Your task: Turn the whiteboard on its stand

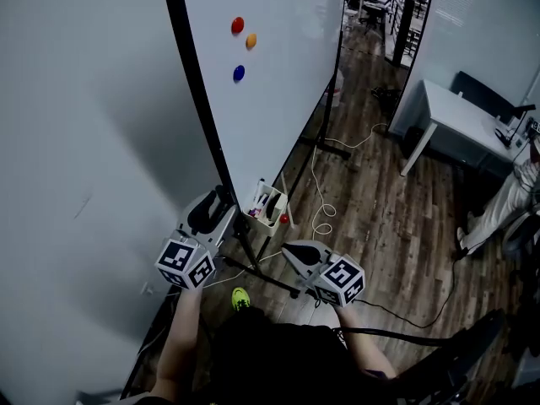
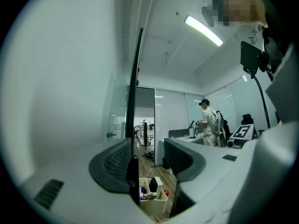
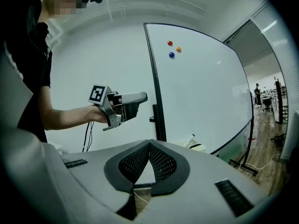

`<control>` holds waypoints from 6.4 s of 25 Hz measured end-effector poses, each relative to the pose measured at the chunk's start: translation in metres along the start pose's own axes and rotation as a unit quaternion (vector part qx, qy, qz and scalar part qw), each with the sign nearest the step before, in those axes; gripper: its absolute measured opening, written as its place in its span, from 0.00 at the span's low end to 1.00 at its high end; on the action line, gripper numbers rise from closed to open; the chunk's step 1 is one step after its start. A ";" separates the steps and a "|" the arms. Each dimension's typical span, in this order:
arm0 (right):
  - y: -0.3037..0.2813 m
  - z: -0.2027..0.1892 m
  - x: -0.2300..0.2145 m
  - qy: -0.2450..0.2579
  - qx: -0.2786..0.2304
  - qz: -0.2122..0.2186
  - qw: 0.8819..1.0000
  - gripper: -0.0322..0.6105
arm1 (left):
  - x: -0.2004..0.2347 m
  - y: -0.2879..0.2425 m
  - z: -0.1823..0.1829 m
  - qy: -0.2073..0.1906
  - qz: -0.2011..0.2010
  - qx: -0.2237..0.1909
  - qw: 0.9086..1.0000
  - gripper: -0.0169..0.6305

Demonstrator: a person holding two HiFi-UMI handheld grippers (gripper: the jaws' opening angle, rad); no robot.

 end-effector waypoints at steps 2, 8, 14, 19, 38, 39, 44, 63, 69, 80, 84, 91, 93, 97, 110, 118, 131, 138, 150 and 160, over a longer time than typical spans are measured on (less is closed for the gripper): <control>-0.005 0.005 -0.004 0.002 -0.002 -0.004 1.000 0.09 | 0.008 -0.007 0.002 -0.001 -0.005 0.002 1.000 0.36; -0.009 0.017 -0.017 0.006 -0.010 -0.019 1.000 0.09 | 0.026 -0.029 0.016 -0.022 -0.007 0.001 1.000 0.38; -0.004 0.012 -0.029 -0.001 -0.013 -0.039 0.999 0.09 | 0.036 -0.049 0.021 -0.037 -0.016 -0.003 0.999 0.38; -0.007 0.011 -0.036 -0.002 -0.018 -0.054 0.998 0.09 | 0.046 -0.063 0.024 -0.047 -0.022 -0.006 0.999 0.38; 0.002 0.010 -0.044 -0.013 -0.008 -0.062 0.998 0.09 | 0.049 -0.082 0.042 -0.052 -0.020 -0.027 0.998 0.17; 0.002 0.009 -0.043 -0.013 -0.007 -0.062 0.998 0.09 | 0.050 -0.082 0.042 -0.051 -0.018 -0.027 0.998 0.17; 0.005 0.001 -0.056 -0.018 -0.002 -0.067 0.998 0.09 | 0.054 -0.096 0.038 -0.039 -0.013 -0.031 0.999 0.16; 0.007 -0.011 -0.067 -0.035 0.008 -0.064 0.997 0.09 | 0.053 -0.118 0.045 -0.024 -0.015 0.011 1.000 0.16; 0.004 -0.032 -0.062 -0.036 0.017 -0.077 0.996 0.09 | 0.063 -0.121 0.025 -0.015 -0.012 -0.003 1.000 0.16; 0.004 -0.077 -0.048 -0.039 0.019 -0.103 0.994 0.09 | 0.078 -0.131 -0.020 -0.007 -0.008 -0.006 1.000 0.16; 0.014 -0.085 -0.044 -0.037 0.020 -0.119 0.992 0.09 | 0.080 -0.134 -0.024 -0.005 -0.007 -0.008 1.000 0.16; 0.022 -0.089 -0.030 -0.029 0.016 -0.123 0.992 0.09 | 0.081 -0.137 -0.030 -0.005 -0.006 -0.008 1.000 0.16; 0.021 -0.093 -0.023 -0.026 0.020 -0.118 0.992 0.09 | 0.082 -0.139 -0.032 -0.005 -0.006 -0.009 1.000 0.16; 0.021 -0.103 -0.020 -0.025 0.022 -0.122 0.992 0.09 | 0.086 -0.144 -0.041 -0.003 -0.006 -0.010 1.000 0.16; 0.028 -0.114 -0.003 -0.034 0.015 -0.140 0.989 0.09 | 0.090 -0.148 -0.046 0.004 -0.017 -0.010 1.000 0.17; 0.039 -0.109 0.011 -0.039 0.011 -0.150 0.988 0.09 | 0.085 -0.142 -0.034 0.007 -0.002 -0.016 1.000 0.14; 0.038 -0.115 0.017 -0.047 0.012 -0.149 0.988 0.09 | 0.088 -0.135 -0.036 0.009 0.023 0.014 1.000 0.14; 0.048 -0.101 0.028 -0.048 0.009 -0.146 0.988 0.09 | 0.080 -0.122 -0.013 0.010 0.021 0.021 0.999 0.13; 0.059 -0.089 0.028 -0.052 0.012 -0.143 0.988 0.09 | 0.075 -0.113 0.003 0.015 0.019 0.040 0.999 0.13; 0.059 -0.093 0.021 -0.058 0.017 -0.132 0.989 0.09 | 0.075 -0.110 0.003 0.013 0.021 0.033 0.999 0.13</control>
Point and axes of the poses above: the fingertips, and each gripper's own axes: y backward along the fingers, x to its left, z out of its top, the point moved 7 cm from there along y, backward along the fingers, and after that the axes turned 4 degrees about -y, right-handed, at the moved point
